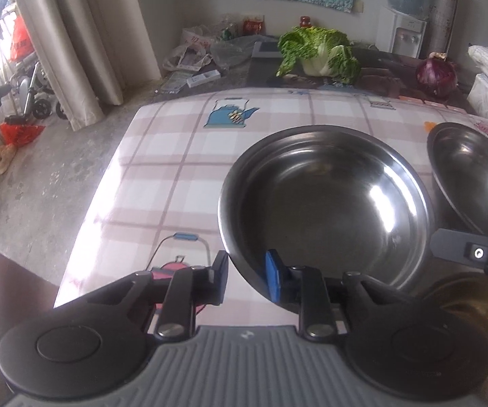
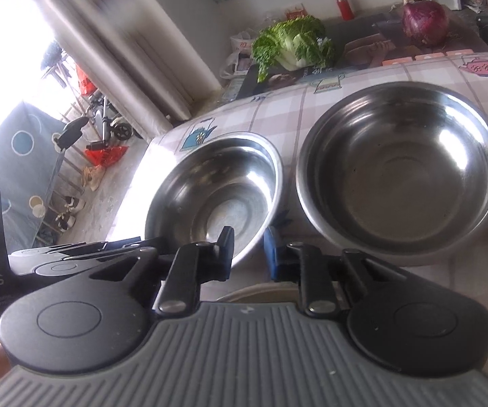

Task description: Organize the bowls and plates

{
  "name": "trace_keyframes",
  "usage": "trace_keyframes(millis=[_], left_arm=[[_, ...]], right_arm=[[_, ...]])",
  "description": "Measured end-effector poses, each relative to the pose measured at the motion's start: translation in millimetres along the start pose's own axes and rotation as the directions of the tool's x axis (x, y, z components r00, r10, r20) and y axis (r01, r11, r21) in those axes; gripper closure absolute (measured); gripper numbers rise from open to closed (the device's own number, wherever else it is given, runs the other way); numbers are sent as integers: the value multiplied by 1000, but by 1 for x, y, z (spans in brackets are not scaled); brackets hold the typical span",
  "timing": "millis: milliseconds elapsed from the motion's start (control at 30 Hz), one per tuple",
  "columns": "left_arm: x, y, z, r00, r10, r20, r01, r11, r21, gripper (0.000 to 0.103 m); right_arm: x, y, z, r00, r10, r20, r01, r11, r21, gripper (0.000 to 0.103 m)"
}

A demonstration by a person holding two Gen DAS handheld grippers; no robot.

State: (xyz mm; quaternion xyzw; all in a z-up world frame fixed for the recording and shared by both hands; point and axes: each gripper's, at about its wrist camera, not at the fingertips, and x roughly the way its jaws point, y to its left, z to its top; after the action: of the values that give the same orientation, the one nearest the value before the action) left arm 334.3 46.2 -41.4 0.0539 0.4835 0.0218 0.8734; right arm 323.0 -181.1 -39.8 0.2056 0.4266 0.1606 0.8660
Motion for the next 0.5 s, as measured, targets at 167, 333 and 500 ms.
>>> trace_keyframes(millis=[167,333,500], left_arm=[[-8,19,-12,1000,2,-21,-2,1000,-11,79],[-8,29,-14,999,-36,-35,34,999,-39,61],[1,34,-9,998,-36,-46,32,996,-81,48]], right_arm=[[-2,7,-2,999,31,-7,-31,999,-16,83],[5,17,3,1000,25,-2,-25,999,-37,82],[20,23,9,1000,3,-11,-3,998,-59,81]])
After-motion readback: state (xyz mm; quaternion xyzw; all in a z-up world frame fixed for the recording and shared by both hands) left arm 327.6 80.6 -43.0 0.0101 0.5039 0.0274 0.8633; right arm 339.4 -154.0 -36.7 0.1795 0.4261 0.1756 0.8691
